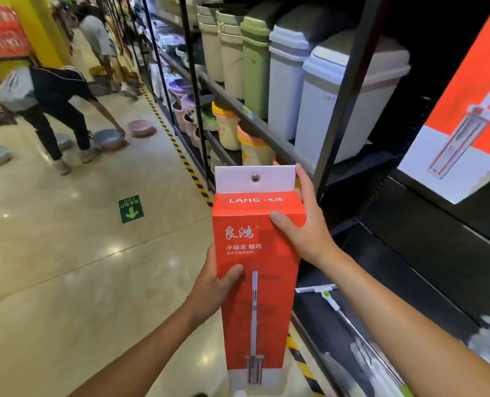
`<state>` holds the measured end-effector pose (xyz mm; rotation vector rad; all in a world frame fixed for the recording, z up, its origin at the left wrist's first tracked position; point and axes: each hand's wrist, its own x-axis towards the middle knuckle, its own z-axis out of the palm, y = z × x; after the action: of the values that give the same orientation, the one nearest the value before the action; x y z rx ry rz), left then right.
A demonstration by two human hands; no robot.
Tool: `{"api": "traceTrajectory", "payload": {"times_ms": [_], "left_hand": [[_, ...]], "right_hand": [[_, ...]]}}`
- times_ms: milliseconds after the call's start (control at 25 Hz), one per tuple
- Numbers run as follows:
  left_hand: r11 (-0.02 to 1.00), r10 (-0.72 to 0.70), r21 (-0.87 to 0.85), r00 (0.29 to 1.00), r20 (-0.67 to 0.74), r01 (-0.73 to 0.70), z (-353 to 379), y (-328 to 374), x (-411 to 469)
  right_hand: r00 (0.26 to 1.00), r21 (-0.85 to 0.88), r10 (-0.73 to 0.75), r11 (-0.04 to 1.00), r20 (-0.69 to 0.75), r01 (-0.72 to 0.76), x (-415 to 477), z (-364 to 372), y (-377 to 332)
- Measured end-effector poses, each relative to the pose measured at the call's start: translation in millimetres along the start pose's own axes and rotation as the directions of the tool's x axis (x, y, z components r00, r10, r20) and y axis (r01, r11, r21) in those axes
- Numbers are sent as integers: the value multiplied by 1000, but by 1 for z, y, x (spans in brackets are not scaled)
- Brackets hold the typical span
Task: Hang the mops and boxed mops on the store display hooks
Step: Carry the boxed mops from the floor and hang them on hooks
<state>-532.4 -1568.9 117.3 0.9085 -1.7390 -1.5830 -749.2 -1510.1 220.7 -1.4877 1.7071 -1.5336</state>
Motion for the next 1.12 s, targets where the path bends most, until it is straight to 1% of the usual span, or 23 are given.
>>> {"api": "traceTrajectory", "payload": {"times_ms": [80,160,280,440,480,600,720,800,880,960,1120], "left_hand": [[1000,18,-20,997,74,-17,7,5,43],[999,55,-12,988,144,-53,13,9,87],[995,94,11,950,299,-101,24,20,149],[981,167,10,869,466,-193,55,41,207],[979,178,2,856,486,-205,64,47,216],[961,232,-15,780,581,-275,95,70,239],[953,275,-65,748,605,-297,126,107,254],[932,335,-98,722,606,-350,146,144,264],[914,383,-143,693,611,-379,163,185,273],[885,450,-201,659,603,-420,177,227,283],[820,560,-286,590,581,-496,198,321,294]], "right_hand": [[998,-31,22,999,-66,-24,22,-16,9],[985,-83,35,995,-167,-50,38,-30,13],[946,-136,58,985,-320,-106,56,-50,12],[848,-198,40,965,-529,-169,62,-79,3],[834,-207,34,962,-551,-176,63,-86,0],[783,-252,-13,950,-622,-185,65,-114,-12],[749,-309,-68,932,-659,-188,73,-148,-40],[719,-378,-132,905,-683,-193,82,-177,-66],[707,-413,-169,891,-687,-188,94,-206,-96],[705,-476,-236,864,-669,-162,109,-233,-129],[656,-523,-334,845,-677,-111,139,-289,-200]]}}
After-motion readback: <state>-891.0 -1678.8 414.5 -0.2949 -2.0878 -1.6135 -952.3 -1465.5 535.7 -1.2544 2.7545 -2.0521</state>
